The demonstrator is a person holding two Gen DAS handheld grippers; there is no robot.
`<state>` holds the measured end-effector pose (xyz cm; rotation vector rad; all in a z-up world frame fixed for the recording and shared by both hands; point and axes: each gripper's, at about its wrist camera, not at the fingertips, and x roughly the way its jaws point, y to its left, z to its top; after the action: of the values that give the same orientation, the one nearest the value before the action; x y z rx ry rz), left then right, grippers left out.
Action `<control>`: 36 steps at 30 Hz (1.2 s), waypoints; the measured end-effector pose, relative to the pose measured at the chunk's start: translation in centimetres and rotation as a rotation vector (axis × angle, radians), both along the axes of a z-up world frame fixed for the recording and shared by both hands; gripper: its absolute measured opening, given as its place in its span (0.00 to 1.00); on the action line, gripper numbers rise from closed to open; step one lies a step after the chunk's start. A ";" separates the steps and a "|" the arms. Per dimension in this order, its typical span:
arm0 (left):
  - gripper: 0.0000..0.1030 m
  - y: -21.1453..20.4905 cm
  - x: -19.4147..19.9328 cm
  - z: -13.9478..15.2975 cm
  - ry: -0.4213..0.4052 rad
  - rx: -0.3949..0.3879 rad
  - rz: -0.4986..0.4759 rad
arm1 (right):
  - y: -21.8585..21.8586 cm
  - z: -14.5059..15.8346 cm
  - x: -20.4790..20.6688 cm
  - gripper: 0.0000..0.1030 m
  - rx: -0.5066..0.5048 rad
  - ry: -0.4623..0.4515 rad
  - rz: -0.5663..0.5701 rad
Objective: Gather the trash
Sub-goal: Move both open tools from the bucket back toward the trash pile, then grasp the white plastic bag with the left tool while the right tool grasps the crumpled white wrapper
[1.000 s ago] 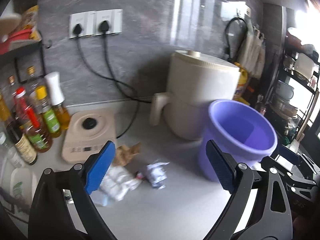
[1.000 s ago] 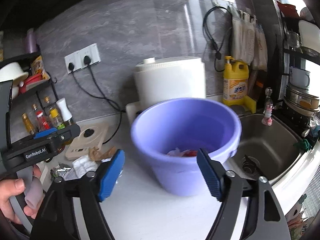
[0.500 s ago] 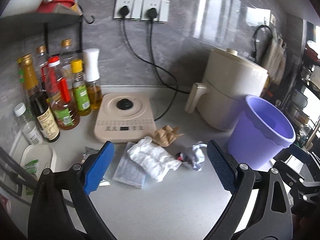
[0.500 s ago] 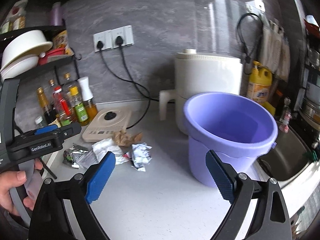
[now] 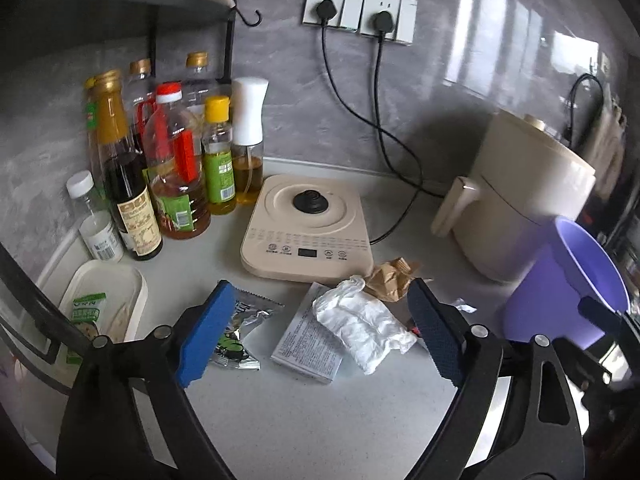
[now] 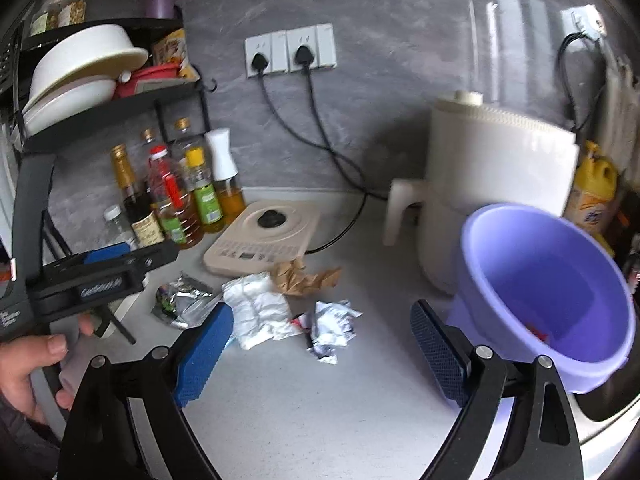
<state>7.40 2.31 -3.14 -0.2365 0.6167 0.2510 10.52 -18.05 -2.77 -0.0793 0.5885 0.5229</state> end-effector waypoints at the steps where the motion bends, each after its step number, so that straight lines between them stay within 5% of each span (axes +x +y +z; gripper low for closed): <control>1: 0.80 -0.1 0.3 -0.2 0.008 0.005 -0.001 | 0.2 -0.3 0.2 0.84 -0.006 0.003 0.007; 10: 0.66 -0.2 3.9 -3.4 0.089 0.005 -0.011 | 0.8 -2.8 2.4 0.76 -0.012 0.071 0.037; 24: 0.63 -0.4 8.8 -7.9 0.183 0.020 -0.043 | 2.5 -6.0 6.1 0.63 -0.041 0.157 0.035; 26: 0.58 -0.6 9.5 -8.8 0.213 0.036 -0.045 | 3.0 -6.6 6.5 0.63 -0.053 0.165 0.038; 33: 0.07 -1.1 9.7 -10.0 0.256 0.048 -0.089 | 4.2 -8.4 8.1 0.61 -0.085 0.214 0.019; 36: 0.05 -1.0 9.0 -9.6 0.245 0.036 -0.088 | 4.2 -9.0 8.6 0.54 -0.076 0.239 0.018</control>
<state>16.41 1.32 -12.71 -0.1446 0.8621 0.2074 19.08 -13.80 -11.74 -0.0951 0.8420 0.5310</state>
